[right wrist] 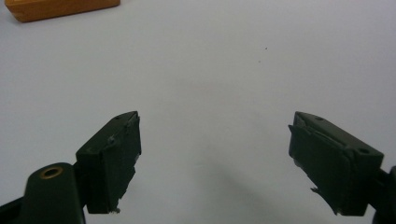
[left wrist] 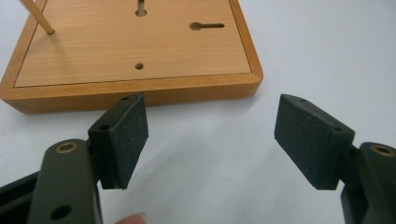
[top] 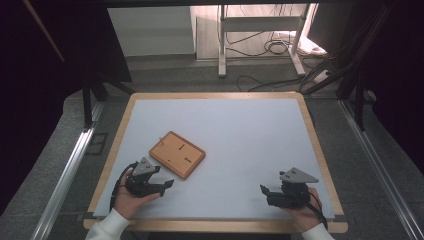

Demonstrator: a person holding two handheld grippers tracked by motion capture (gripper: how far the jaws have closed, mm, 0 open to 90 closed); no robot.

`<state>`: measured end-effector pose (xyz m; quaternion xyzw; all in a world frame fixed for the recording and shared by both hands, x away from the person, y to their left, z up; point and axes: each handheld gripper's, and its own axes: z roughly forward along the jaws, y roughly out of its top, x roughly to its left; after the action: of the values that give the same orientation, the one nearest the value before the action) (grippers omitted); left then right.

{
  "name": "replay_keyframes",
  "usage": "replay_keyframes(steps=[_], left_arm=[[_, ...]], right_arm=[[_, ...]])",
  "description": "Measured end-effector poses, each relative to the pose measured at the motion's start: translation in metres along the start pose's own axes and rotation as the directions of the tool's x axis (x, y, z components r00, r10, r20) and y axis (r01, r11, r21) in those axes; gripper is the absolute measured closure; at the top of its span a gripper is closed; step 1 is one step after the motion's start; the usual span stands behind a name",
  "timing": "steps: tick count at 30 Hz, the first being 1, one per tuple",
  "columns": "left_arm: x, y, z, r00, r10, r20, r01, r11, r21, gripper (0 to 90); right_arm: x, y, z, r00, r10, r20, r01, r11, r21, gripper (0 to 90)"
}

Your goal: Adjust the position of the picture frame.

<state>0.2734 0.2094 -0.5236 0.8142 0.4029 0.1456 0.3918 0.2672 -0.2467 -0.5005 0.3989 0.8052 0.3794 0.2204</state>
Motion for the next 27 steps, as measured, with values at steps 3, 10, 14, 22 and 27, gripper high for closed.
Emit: replay_keyframes(steps=[3,10,14,22,27], left_arm=[[0.001,0.000,0.003,1.0000,0.008,0.000,-0.008,0.9998,0.017,25.8],[-0.003,0.000,0.001,1.0000,0.001,-0.004,-0.001,0.9998,0.022,26.2],[-0.002,0.001,0.003,1.0000,-0.003,-0.003,0.003,0.9996,0.030,26.3],[0.004,0.007,0.003,0.9997,-0.013,-0.022,0.013,0.9997,0.022,26.3],[0.009,0.015,0.006,0.9991,-0.024,-0.036,0.024,0.9995,0.018,26.2]], right_arm=[[-0.004,0.000,0.000,1.0000,0.003,0.004,-0.003,1.000,-0.004,18.8],[-0.005,-0.002,0.001,0.9998,-0.019,0.001,0.019,1.000,0.005,18.9],[-0.007,-0.003,0.002,0.9996,-0.027,0.008,0.026,1.000,0.007,18.9],[-0.007,-0.004,0.004,0.9994,-0.033,0.014,0.033,0.999,0.014,19.0],[-0.006,-0.005,0.004,0.9992,-0.037,0.016,0.037,0.999,0.017,18.9]])
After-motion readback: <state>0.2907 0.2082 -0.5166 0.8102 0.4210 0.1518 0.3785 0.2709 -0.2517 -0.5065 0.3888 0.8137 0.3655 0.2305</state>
